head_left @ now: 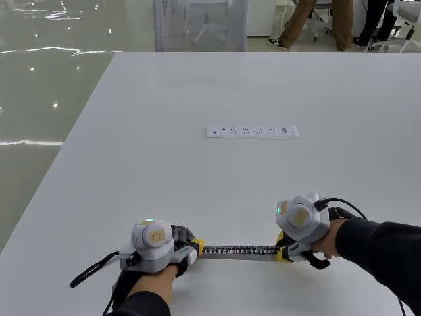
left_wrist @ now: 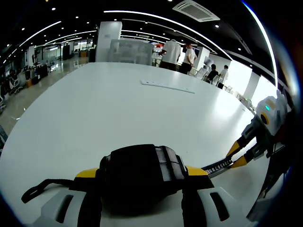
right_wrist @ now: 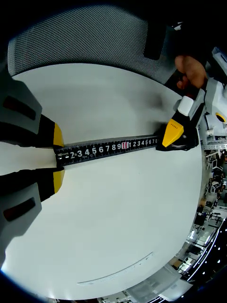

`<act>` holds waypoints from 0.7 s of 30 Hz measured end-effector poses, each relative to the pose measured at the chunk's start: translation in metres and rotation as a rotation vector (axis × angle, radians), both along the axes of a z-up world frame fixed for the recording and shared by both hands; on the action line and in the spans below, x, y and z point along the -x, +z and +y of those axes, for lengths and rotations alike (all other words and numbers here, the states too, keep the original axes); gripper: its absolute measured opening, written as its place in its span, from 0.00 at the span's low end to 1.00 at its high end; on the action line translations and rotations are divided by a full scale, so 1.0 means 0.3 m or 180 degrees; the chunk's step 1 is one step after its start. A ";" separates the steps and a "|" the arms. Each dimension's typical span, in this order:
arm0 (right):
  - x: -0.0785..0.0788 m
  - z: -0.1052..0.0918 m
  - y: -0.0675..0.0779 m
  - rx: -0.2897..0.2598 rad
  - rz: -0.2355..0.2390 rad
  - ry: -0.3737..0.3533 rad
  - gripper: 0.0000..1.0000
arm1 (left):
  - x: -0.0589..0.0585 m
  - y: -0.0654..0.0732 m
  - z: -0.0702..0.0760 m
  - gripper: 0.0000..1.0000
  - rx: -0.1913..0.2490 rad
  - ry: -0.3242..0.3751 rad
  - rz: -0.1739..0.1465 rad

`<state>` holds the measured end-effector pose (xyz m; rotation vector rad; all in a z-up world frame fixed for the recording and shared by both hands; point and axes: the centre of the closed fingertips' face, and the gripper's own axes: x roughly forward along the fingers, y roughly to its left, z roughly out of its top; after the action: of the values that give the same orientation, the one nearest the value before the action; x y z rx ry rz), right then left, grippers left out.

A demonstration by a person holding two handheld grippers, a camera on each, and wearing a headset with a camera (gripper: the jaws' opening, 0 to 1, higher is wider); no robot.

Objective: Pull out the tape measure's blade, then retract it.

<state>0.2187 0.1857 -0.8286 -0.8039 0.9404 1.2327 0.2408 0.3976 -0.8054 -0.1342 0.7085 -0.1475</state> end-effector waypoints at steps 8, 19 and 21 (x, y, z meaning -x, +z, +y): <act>0.004 0.016 0.000 -0.0031 -0.0022 0.0131 0.12 | 0.001 0.000 0.000 0.65 0.0008 -0.0004 -0.0002; 0.008 0.035 0.001 -0.0008 -0.0029 0.0301 0.12 | 0.001 0.002 0.002 0.65 0.0021 -0.0003 -0.0019; 0.008 0.041 0.002 -0.0024 -0.0030 0.0299 0.12 | 0.000 0.001 0.002 0.65 0.0022 -0.0007 -0.0022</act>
<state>0.2163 0.1980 -0.8281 -0.8553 0.8983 1.3119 0.2407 0.3983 -0.8050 -0.1395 0.7012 -0.1526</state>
